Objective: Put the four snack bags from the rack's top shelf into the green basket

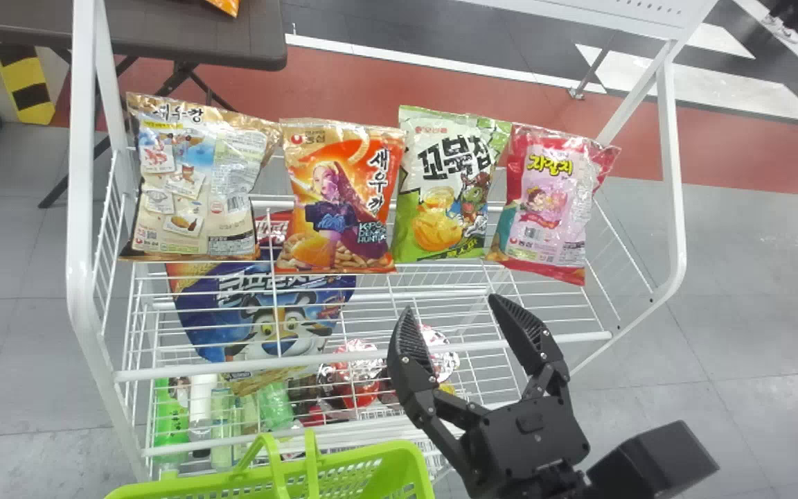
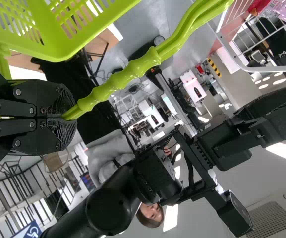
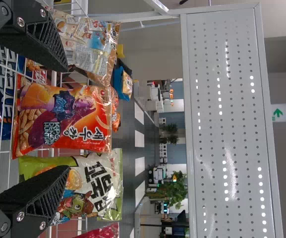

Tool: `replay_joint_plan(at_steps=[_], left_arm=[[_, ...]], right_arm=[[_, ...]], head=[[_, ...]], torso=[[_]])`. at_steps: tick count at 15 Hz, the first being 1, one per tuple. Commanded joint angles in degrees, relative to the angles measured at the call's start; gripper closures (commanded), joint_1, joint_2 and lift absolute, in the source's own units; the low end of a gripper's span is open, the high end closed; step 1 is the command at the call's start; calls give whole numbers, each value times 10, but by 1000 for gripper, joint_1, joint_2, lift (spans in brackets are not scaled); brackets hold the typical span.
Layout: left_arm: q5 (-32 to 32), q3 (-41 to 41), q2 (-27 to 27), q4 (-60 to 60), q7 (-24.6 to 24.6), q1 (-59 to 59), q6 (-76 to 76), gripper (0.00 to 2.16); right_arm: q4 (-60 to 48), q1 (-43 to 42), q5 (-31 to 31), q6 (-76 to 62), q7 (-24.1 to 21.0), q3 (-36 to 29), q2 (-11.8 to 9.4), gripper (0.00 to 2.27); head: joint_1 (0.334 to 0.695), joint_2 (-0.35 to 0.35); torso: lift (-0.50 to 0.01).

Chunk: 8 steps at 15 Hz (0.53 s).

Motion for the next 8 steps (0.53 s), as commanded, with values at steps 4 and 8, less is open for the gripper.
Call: replay_joint_plan(at_steps=[4, 8], left_arm=[[-1, 0, 0, -1, -1, 0, 0, 1534], [-2, -3, 1, -1, -3, 0, 0, 1534]], right_arm=[[0, 0, 0, -2, 0, -1, 0, 127], [-1, 0, 1, -2, 0, -4, 0, 127]], head=[[695, -350], [695, -350]], torso=[[0], [0]])
